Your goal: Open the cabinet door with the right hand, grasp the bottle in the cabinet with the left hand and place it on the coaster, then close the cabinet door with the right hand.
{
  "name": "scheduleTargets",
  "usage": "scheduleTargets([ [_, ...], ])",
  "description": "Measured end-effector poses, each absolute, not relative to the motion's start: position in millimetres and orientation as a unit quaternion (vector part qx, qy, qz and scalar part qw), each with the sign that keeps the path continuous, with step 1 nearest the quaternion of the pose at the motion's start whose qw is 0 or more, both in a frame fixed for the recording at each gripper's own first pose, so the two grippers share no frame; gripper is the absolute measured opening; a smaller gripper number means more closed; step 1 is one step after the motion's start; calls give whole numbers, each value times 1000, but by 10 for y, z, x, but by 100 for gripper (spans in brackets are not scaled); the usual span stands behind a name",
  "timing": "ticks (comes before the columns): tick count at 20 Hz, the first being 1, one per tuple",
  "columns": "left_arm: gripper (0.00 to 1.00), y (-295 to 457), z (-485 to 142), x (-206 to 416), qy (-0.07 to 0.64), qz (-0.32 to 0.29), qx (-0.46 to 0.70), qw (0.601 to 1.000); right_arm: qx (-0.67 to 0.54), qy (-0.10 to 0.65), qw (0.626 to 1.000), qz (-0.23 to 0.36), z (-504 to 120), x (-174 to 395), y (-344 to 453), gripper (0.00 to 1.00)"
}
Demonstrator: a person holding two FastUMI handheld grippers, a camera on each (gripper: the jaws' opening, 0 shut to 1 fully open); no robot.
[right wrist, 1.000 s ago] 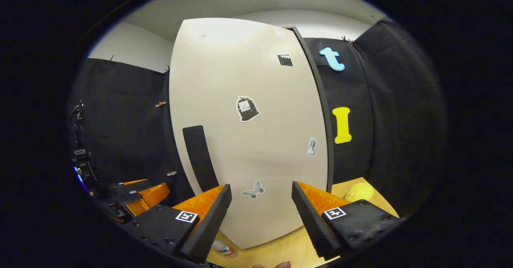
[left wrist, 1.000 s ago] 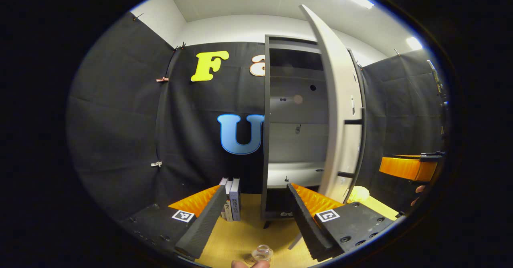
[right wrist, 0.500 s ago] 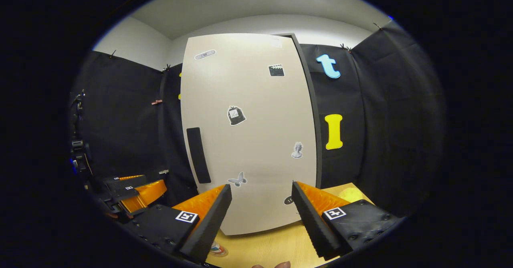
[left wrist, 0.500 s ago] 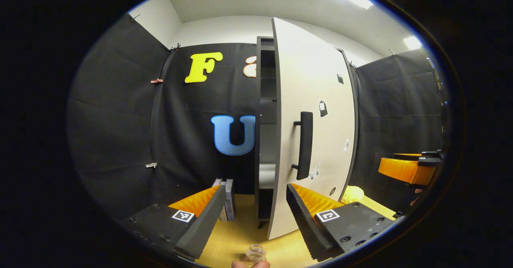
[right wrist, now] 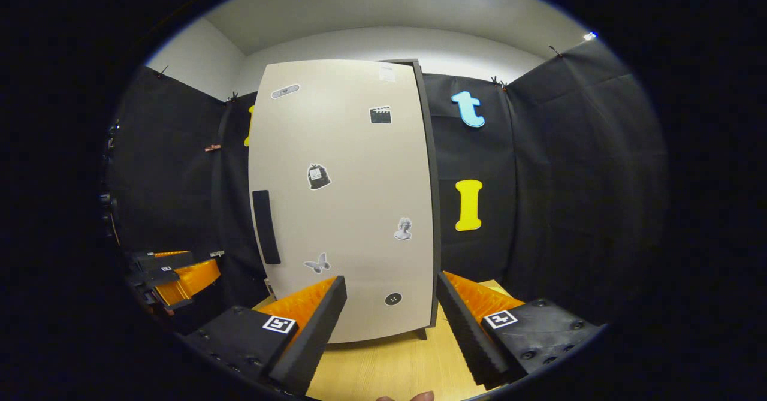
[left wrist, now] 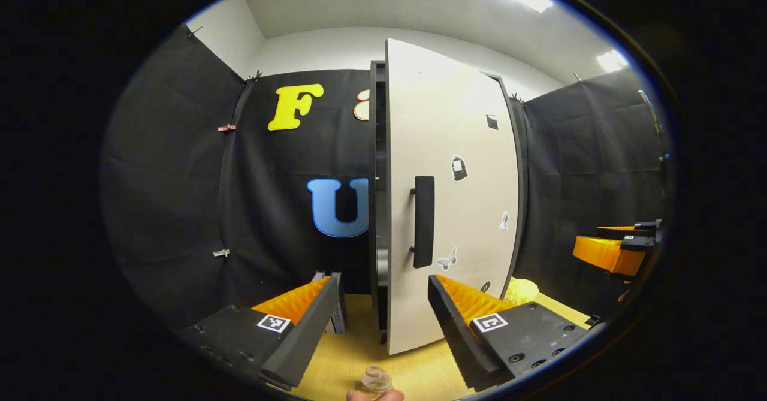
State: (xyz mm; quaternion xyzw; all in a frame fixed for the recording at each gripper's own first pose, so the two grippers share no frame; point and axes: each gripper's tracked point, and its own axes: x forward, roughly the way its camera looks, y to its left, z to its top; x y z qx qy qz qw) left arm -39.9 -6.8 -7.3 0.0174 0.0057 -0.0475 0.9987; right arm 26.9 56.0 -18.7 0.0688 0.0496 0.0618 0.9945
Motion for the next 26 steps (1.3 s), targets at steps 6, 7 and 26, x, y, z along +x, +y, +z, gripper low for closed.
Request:
scheduleTargets([
  [6,95,-176,-16,-389,-3,-47,17,999,52,53,996,42,-220,262,370,98],
  [7,95,-180,-15,-382,-4,-45,14,999,50,53,997,40,-231,257,349,97],
  [26,95,-235,12,-266,-12,-51,32,998,35,47,998,30,-253,288,353,98],
])
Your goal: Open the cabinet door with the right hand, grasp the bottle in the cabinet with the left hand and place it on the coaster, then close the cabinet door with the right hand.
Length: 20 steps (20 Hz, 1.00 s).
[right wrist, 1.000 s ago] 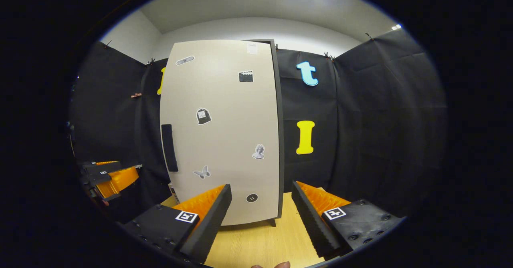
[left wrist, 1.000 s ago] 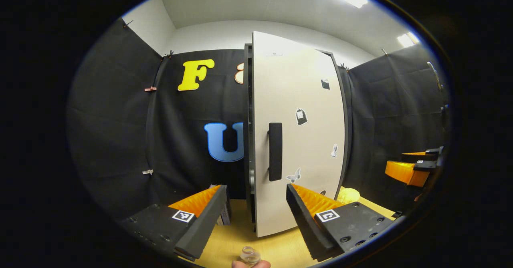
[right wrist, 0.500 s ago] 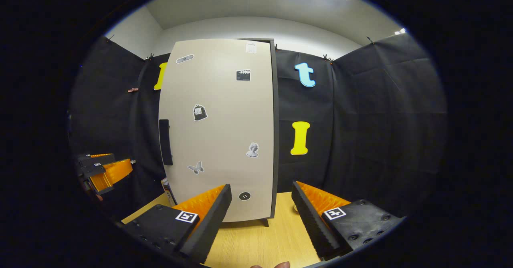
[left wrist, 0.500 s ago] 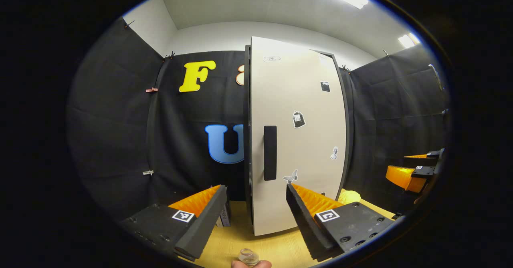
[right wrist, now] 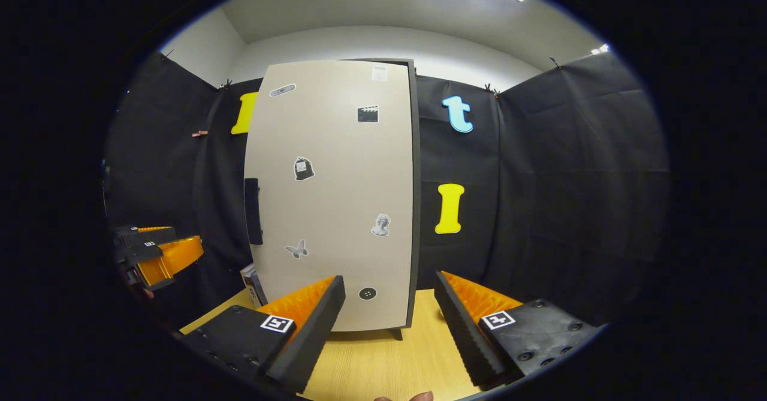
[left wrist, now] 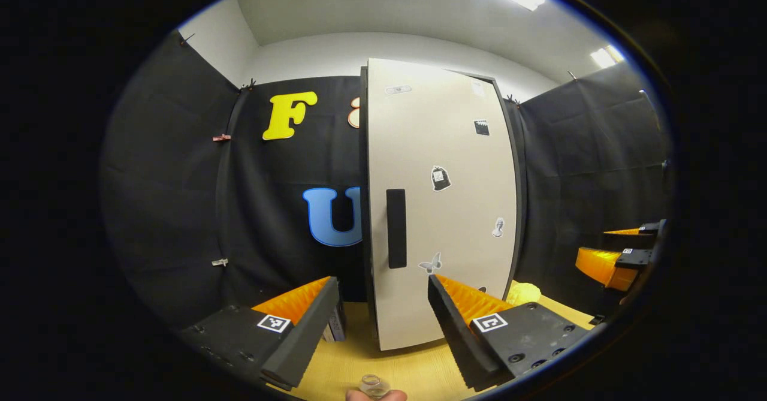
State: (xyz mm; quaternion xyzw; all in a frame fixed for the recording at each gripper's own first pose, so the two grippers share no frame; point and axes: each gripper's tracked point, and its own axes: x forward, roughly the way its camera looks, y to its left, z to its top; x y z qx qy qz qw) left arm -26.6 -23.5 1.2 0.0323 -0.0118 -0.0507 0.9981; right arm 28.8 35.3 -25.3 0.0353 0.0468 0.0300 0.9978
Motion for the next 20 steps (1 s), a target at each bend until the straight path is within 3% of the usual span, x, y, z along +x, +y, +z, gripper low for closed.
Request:
scheduleTargets([
  [20,95,-407,-5,-327,-14,-69,36,997,40,52,998,25,-265,188,230,98],
])
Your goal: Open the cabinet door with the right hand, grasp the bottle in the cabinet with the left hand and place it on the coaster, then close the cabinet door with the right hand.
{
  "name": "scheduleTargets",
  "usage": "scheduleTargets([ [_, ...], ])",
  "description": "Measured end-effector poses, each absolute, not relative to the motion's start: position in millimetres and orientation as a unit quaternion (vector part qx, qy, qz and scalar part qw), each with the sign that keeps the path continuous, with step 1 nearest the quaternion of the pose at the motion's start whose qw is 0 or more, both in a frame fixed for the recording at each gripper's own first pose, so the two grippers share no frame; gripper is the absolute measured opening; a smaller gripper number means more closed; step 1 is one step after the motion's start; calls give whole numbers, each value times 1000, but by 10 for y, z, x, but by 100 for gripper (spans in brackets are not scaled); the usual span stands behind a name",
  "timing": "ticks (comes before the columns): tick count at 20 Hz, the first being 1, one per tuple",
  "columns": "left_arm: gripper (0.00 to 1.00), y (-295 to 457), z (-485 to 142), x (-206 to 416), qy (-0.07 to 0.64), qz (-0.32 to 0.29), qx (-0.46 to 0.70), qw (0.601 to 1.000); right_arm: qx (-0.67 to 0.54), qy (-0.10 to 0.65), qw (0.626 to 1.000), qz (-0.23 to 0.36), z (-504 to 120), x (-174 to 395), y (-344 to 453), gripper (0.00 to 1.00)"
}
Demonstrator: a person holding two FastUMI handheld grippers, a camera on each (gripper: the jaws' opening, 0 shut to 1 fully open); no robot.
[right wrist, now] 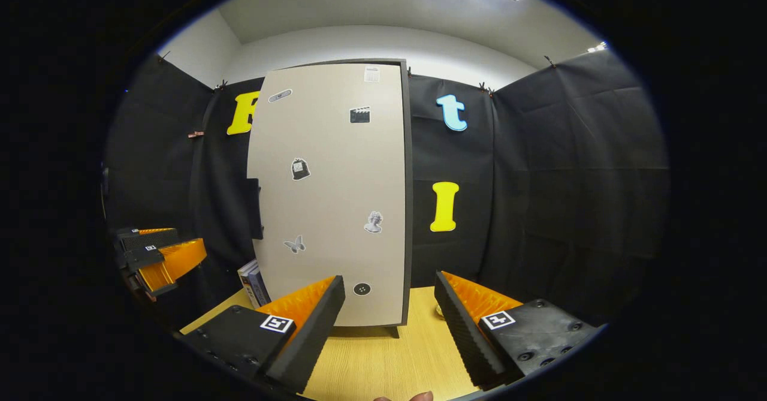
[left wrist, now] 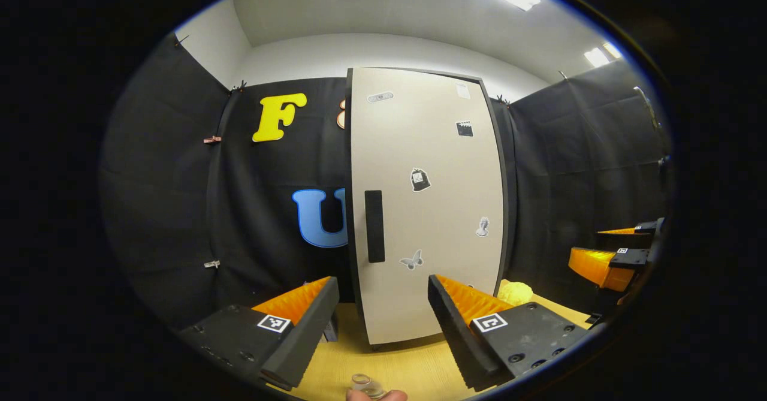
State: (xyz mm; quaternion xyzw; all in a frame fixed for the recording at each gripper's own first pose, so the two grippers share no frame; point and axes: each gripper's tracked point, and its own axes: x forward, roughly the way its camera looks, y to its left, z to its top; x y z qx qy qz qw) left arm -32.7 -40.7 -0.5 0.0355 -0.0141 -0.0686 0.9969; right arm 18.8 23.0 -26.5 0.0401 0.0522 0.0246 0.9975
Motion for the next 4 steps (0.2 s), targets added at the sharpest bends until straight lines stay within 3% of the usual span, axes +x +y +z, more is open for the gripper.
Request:
scheduleTargets([
  [4,95,-429,5,-334,-15,-67,39,997,44,54,997,25,-280,173,197,98],
])
